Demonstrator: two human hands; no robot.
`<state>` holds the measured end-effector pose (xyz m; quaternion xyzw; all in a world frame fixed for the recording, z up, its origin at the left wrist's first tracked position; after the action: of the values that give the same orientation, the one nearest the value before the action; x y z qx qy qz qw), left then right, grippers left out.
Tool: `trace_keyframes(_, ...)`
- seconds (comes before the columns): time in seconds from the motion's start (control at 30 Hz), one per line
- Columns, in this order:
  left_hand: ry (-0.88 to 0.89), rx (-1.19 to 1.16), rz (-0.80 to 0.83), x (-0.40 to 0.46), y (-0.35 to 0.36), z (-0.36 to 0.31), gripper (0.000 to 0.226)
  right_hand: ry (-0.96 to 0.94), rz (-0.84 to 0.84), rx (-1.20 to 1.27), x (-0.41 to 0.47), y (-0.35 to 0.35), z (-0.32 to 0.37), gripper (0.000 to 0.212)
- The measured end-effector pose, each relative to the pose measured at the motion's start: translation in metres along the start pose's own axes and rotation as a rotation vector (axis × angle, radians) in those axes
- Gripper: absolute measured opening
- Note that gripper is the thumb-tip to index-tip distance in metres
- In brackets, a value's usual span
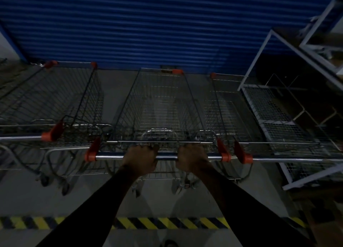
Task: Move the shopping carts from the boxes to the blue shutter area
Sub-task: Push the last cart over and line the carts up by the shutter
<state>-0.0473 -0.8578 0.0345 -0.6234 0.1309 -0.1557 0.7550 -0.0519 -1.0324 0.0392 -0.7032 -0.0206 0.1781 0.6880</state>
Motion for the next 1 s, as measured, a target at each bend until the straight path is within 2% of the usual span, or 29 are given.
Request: trace_keyframes(1.0,-0.015,-0.041,0.044,-0.0067,0.0008,0.0024,0.045,0.023,0.018,-0.015,-0.0033,0.0084,0.0016,0.035)
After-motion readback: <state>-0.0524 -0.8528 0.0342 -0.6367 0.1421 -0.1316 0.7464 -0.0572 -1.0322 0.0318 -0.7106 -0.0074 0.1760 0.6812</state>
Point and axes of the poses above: each hand's wrist, its own x-axis towards the middle knuckle, its own y-axis out of the palm, z = x × y, the point moved 3 cm from there along x, towards the middle knuckle, and after that the axes turned 4 degrees about -y, right-handed, at the moved point
